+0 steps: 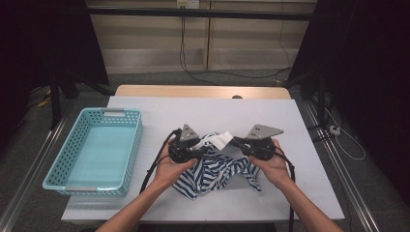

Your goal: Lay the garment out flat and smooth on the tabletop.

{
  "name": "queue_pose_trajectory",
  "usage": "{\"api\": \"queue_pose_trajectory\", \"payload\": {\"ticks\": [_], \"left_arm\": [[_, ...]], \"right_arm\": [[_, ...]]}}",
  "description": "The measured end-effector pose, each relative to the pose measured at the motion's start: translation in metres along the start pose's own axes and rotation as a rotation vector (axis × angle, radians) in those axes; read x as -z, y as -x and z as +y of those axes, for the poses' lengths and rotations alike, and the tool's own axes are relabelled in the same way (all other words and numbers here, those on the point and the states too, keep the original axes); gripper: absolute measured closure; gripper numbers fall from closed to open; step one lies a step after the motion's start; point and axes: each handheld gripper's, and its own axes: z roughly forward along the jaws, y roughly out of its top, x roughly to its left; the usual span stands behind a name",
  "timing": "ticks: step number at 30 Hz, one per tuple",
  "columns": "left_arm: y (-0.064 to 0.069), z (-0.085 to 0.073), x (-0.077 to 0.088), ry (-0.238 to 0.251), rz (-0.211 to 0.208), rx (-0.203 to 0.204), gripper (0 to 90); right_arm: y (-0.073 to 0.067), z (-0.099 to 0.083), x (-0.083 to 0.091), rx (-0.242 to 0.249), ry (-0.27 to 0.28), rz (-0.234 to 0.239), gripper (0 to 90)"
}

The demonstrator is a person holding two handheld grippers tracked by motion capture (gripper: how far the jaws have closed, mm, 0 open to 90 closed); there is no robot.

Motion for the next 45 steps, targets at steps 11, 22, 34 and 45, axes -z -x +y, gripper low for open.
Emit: {"api": "queue_pose_trajectory", "payload": {"ticks": [11,22,34,45], "left_arm": [[-0.029,-0.028,0.014,-0.044,-0.006,0.152,57.2],[-0.022,-0.043,-0.013,-0.158,-0.073,0.089,45.6],[-0.009,-0.038,-0.009,-0.220,-0.051,0.007,82.9],[-0.042,-0.028,0.017,-0.118,0.159,0.119,85.7]], "right_arm": [[0.002,-0.027,0.001,-0.011,-0.081,0.002,84.8],[0.005,-0.035,0.004,-0.024,-0.088,0.010,83.8],[0.009,-0.038,-0.005,-0.041,-0.093,0.027,63.8],[0.010,-0.039,-0.005,-0.054,-0.089,0.020,48.4]]}}
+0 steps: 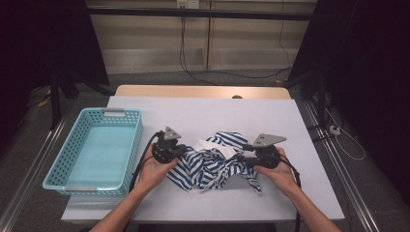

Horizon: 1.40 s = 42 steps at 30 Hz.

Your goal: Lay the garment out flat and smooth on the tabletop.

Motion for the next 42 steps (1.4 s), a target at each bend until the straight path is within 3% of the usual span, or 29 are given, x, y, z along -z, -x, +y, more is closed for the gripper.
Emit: {"api": "queue_pose_trajectory", "payload": {"ticks": [1,2,4,9,12,16,24,27,28,29,31,33,34,35,37,42], "left_arm": [[-0.001,-0.002,-0.003,0.003,0.023,0.020,85.7],[-0.004,-0.002,-0.005,-0.025,0.027,0.013,85.7],[-0.005,-0.006,-0.013,-0.034,0.042,0.028,85.7],[-0.002,-0.009,-0.024,-0.077,0.036,0.013,85.4],[-0.004,-0.009,-0.025,-0.065,0.023,0.018,85.1],[-0.007,-0.010,-0.025,-0.059,0.005,0.048,84.2],[-0.012,-0.012,-0.024,-0.052,-0.035,0.040,83.6],[-0.014,-0.013,-0.025,-0.042,-0.062,0.068,84.7],[-0.014,-0.013,-0.024,-0.044,-0.064,0.072,84.7],[-0.014,-0.013,-0.024,-0.044,-0.069,0.074,84.7],[-0.012,-0.012,-0.025,-0.042,-0.084,0.086,84.8],[-0.007,-0.011,-0.024,-0.025,-0.093,0.076,84.8],[-0.006,-0.010,-0.022,-0.017,-0.101,0.048,84.8],[-0.004,-0.009,-0.021,-0.009,-0.117,0.053,84.9],[-0.002,-0.005,-0.015,0.026,-0.134,0.002,85.2],[0.001,0.005,0.000,0.105,-0.131,-0.002,85.5]], "right_arm": [[-0.001,0.000,0.000,-0.005,-0.001,-0.005,46.8],[-0.001,0.000,-0.001,-0.002,-0.004,-0.011,45.8],[0.000,-0.001,-0.002,-0.007,-0.002,-0.013,44.1],[0.000,0.000,-0.008,-0.008,0.001,0.014,48.5],[-0.001,0.001,-0.016,0.010,-0.009,0.048,54.5],[-0.006,0.000,-0.029,0.036,-0.054,0.101,54.5],[-0.007,0.002,-0.036,0.059,-0.062,0.129,60.0],[-0.008,0.003,-0.037,0.066,-0.062,0.144,65.9],[-0.009,0.004,-0.036,0.079,-0.061,0.126,77.4],[-0.011,0.006,-0.035,0.104,-0.072,0.084,81.5],[-0.013,0.008,-0.035,0.108,-0.083,0.089,86.1],[-0.010,0.010,-0.033,0.094,-0.074,0.081,88.2],[-0.007,0.010,-0.030,0.080,-0.065,0.075,88.6],[-0.004,0.011,-0.027,0.071,-0.060,0.055,88.9],[0.004,0.011,-0.018,0.044,-0.035,0.022,89.3],[0.022,0.014,0.013,-0.020,0.056,-0.060,89.7]]}}
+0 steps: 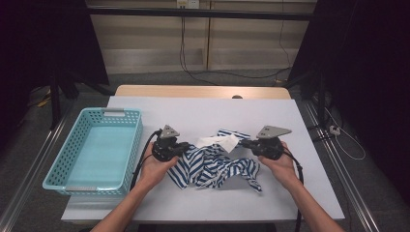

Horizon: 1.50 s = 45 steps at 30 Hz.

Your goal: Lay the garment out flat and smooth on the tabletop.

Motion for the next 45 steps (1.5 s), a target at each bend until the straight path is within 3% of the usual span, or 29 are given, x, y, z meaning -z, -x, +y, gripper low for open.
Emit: {"api": "queue_pose_trajectory", "payload": {"ticks": [4,9,13,14,15,16,19,20,23,24,25,26,27,31,32,35,39,41,43,45], "left_arm": [[0.005,0.012,0.011,0.060,-0.011,-0.026,85.5],[0.007,0.019,0.020,0.120,-0.040,-0.023,85.4],[0.007,0.010,0.005,0.053,-0.052,-0.045,84.0],[0.005,0.007,0.000,0.026,-0.059,-0.049,79.9],[0.004,0.005,-0.004,-0.012,-0.052,-0.030,72.2],[0.002,0.003,-0.006,-0.015,-0.031,-0.029,65.3],[-0.008,0.003,-0.011,-0.007,-0.025,0.029,53.8],[-0.009,0.002,-0.015,-0.006,-0.043,0.046,53.5],[-0.006,0.003,-0.022,-0.021,-0.085,0.025,51.1],[-0.002,0.004,-0.024,-0.025,-0.085,0.036,50.7],[0.000,0.005,-0.025,-0.027,-0.088,0.019,50.0],[0.003,0.005,-0.027,-0.026,-0.101,0.030,49.2],[0.002,0.006,-0.029,-0.039,-0.106,-0.012,48.7],[0.006,0.000,-0.042,-0.093,-0.052,-0.026,44.7],[0.005,-0.001,-0.044,-0.104,-0.059,-0.022,44.3],[0.006,-0.002,-0.044,-0.122,-0.076,-0.009,52.5],[0.012,-0.001,-0.043,-0.153,-0.086,-0.028,70.5],[0.013,0.000,-0.043,-0.162,-0.086,-0.060,81.3],[0.014,-0.001,-0.042,-0.160,-0.078,-0.053,88.8],[0.012,0.001,-0.039,-0.142,-0.070,-0.057,89.8]], "right_arm": [[0.006,0.008,0.021,-0.013,0.058,-0.034,89.9],[0.010,0.020,0.039,-0.017,0.113,-0.054,89.9],[0.012,0.016,0.038,-0.025,0.100,-0.054,89.9],[0.012,0.014,0.036,-0.028,0.089,-0.058,89.9],[0.013,0.012,0.035,-0.035,0.081,-0.058,89.9],[0.015,0.010,0.034,-0.041,0.072,-0.055,89.9],[0.017,0.006,0.031,-0.054,0.062,-0.047,89.9],[0.017,0.006,0.031,-0.053,0.060,-0.048,89.9],[0.016,0.005,0.030,-0.050,0.055,-0.045,89.9],[0.016,0.005,0.030,-0.050,0.052,-0.045,89.9],[0.016,0.005,0.030,-0.052,0.050,-0.044,89.9],[0.016,0.004,0.030,-0.054,0.047,-0.045,89.9],[0.016,0.004,0.029,-0.055,0.047,-0.043,89.9],[0.016,0.002,0.028,-0.054,0.041,-0.039,89.8],[0.016,0.002,0.028,-0.056,0.038,-0.037,89.9],[0.016,0.000,0.026,-0.070,0.036,-0.022,89.9],[0.017,-0.004,0.025,-0.075,0.027,-0.023,89.9],[0.017,-0.004,0.026,-0.079,0.031,-0.020,89.8],[0.016,-0.003,0.028,-0.081,0.042,-0.018,89.8],[0.016,-0.003,0.030,-0.086,0.054,-0.017,89.8]]}}
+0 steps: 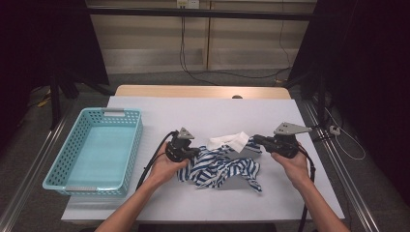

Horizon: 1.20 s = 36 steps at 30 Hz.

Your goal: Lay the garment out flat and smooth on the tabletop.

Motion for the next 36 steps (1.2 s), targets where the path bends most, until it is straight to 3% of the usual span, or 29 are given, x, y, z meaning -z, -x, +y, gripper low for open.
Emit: {"api": "queue_pose_trajectory", "payload": {"ticks": [5,7,12,19,30,36], "left_arm": [[-0.004,0.004,0.013,0.054,-0.008,0.036,90.0],[-0.004,0.005,0.017,0.098,-0.005,0.055,90.0],[-0.006,0.012,0.038,0.144,-0.001,0.028,90.0],[-0.013,0.021,0.059,0.209,0.018,0.041,90.0],[-0.012,0.048,0.097,0.328,0.051,0.015,90.0],[-0.012,0.060,0.116,0.384,0.061,0.003,90.0]], "right_arm": [[0.002,0.001,0.002,-0.013,0.022,0.008,89.8],[0.002,0.002,0.003,-0.016,0.029,0.005,89.8],[0.001,0.011,0.010,-0.011,0.060,0.001,89.8],[-0.004,0.022,0.020,0.001,0.107,-0.014,89.9],[-0.008,0.049,0.037,0.018,0.199,-0.034,89.9],[-0.012,0.068,0.050,0.057,0.226,-0.053,89.9]]}}
